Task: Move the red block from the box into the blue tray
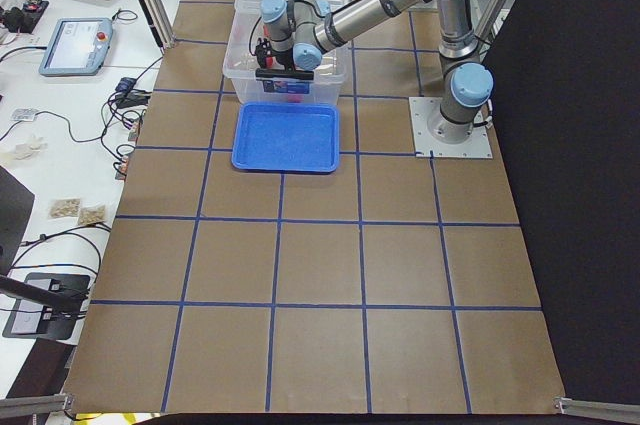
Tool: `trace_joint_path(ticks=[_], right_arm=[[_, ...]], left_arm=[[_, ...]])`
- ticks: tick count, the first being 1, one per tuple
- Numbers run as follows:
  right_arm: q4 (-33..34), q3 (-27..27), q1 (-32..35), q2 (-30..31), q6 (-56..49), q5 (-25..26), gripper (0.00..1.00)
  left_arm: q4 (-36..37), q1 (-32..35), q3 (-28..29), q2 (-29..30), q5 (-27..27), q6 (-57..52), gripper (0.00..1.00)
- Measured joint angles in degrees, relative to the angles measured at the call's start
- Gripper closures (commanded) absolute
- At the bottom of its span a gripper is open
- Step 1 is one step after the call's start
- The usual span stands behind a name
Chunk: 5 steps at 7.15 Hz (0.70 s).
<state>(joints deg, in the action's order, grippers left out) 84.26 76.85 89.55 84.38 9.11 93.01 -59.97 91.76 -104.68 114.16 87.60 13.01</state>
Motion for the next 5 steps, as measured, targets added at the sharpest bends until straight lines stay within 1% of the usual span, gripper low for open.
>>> trace_joint_path(ticks=[1, 2, 5], right_arm=[[0.4, 0.1, 0.9, -0.1, 1.1, 0.1, 0.0], [0.6, 0.2, 1.2, -0.1, 1.5, 0.1, 0.0], [0.7, 0.4, 1.2, -0.3, 1.6, 0.1, 0.0]], left_arm=[[0.1, 0.0, 0.0, 0.3, 0.0, 0.0, 0.95], [0.1, 0.0, 0.0, 0.5, 0.0, 0.1, 1.0], [0.2, 0.0, 1.0, 0.0, 0.0, 1.4, 1.0]])
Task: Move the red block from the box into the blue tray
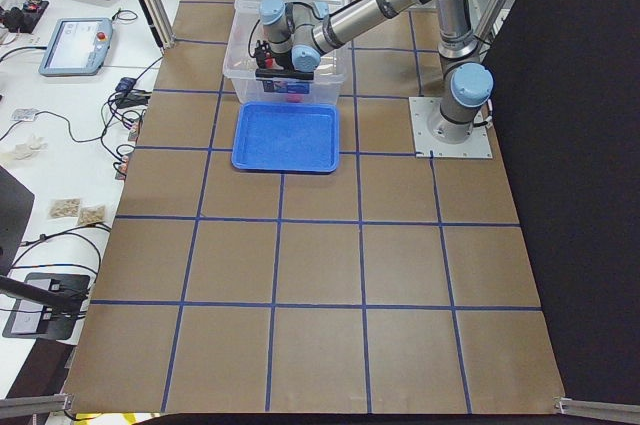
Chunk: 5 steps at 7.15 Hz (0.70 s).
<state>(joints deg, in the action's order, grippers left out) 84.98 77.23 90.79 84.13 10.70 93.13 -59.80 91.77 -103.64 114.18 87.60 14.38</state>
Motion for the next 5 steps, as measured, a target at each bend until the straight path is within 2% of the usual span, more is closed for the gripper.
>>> trace_joint_path(ticks=[3, 5], right_arm=[[0.0, 0.1, 0.0, 0.0, -0.1, 0.0, 0.0], [0.0, 0.1, 0.0, 0.0, -0.2, 0.0, 0.0]], left_arm=[[-3.5, 0.7, 3.4, -4.2, -0.1, 0.4, 1.0], [-14.3, 0.8, 9.6, -8.7, -0.2, 0.3, 1.0]])
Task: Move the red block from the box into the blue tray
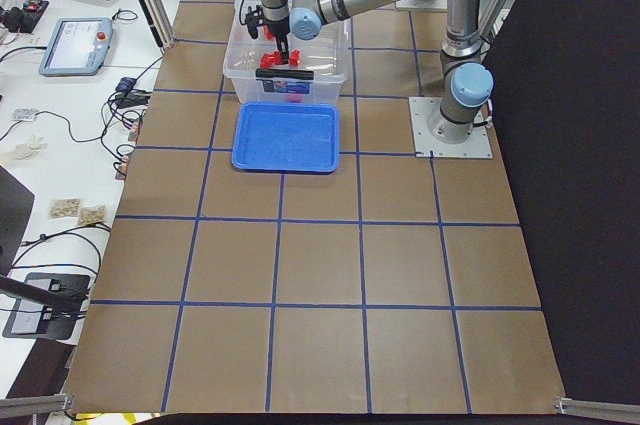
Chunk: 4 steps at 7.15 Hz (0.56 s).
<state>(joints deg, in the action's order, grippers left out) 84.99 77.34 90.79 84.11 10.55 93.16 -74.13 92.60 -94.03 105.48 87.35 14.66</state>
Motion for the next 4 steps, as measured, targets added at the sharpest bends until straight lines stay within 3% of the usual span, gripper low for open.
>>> trace_joint_path(ticks=[2, 4], right_arm=[[0.0, 0.0, 0.0, -0.1, 0.0, 0.0, 0.0], [0.0, 0.0, 0.0, -0.1, 0.0, 0.0, 0.0]], left_arm=[[-13.3, -1.0, 8.7, -4.1, -0.2, -1.5, 1.0], [-18.5, -7.1, 12.1, -5.8, 1.0, -8.1, 1.0]])
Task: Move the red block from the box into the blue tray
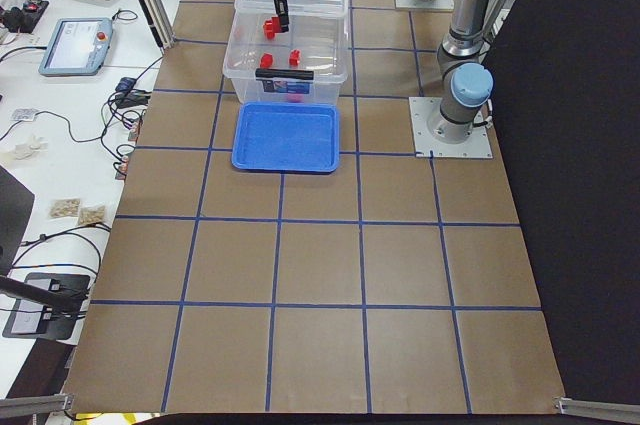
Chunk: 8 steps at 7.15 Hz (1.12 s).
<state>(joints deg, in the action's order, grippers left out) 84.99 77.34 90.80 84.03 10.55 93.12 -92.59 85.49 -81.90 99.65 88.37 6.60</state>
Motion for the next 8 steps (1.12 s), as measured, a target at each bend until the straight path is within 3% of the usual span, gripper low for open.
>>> trace_joint_path(ticks=[2, 4, 6, 8], right_arm=[[0.0, 0.0, 0.0, 0.0, 0.0, 0.0, 0.0], [0.0, 0.0, 0.0, 0.0, 0.0, 0.0, 0.0], [0.0, 0.1, 0.0, -0.1, 0.1, 0.0, 0.0], [0.0, 0.1, 0.0, -0.1, 0.1, 0.0, 0.0]], left_arm=[[-0.6, -8.9, -1.6, 0.6, 0.5, -9.8, 1.0], [4.4, -15.2, -7.4, 2.4, 1.0, -17.7, 1.0], [11.8, -16.7, -12.5, 5.1, 2.2, -21.9, 1.0], [15.6, -17.0, -13.6, 8.4, 2.3, -24.4, 1.0]])
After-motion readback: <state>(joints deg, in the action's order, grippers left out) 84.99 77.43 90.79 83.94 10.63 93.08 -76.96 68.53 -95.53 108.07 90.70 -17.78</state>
